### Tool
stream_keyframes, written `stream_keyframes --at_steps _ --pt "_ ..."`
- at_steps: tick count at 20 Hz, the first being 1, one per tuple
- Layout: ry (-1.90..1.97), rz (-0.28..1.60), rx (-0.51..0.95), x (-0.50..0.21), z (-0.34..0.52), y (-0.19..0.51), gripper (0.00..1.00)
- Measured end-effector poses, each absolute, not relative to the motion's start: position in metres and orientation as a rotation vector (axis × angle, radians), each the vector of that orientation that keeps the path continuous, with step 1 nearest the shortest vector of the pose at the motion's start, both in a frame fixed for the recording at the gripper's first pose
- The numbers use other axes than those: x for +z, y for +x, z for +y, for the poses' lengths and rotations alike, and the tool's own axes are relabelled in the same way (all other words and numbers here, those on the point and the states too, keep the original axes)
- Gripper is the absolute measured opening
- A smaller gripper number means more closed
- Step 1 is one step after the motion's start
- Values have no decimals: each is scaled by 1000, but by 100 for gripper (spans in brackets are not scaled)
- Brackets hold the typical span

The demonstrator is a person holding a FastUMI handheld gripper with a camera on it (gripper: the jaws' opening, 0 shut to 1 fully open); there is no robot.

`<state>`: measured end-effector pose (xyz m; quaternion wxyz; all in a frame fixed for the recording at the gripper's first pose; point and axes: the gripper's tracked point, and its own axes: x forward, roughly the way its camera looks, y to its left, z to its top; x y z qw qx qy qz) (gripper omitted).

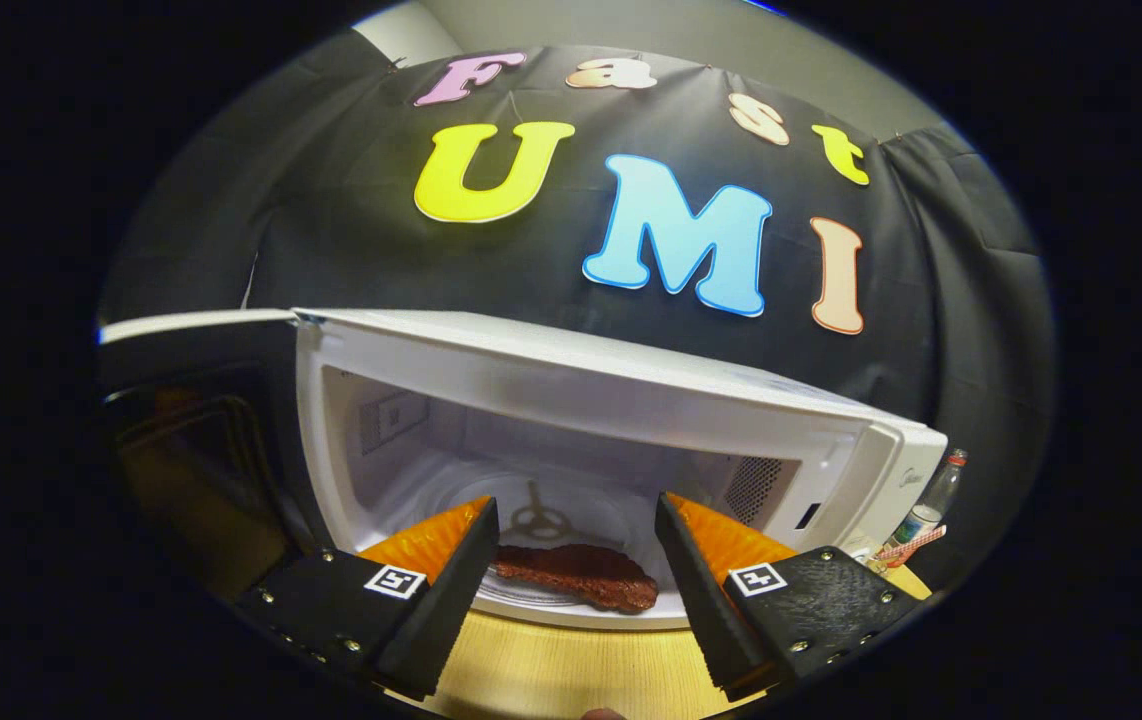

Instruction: Open the microwave, put the food inside, and close the microwave door.

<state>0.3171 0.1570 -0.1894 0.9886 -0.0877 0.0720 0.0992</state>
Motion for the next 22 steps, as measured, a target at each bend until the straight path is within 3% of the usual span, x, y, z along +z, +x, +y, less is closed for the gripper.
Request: stream_keyframes --at_steps 14,22 --pt "-110 48 283 -81 165 148 95" --pt "-83 7 386 -50 219 59 95"
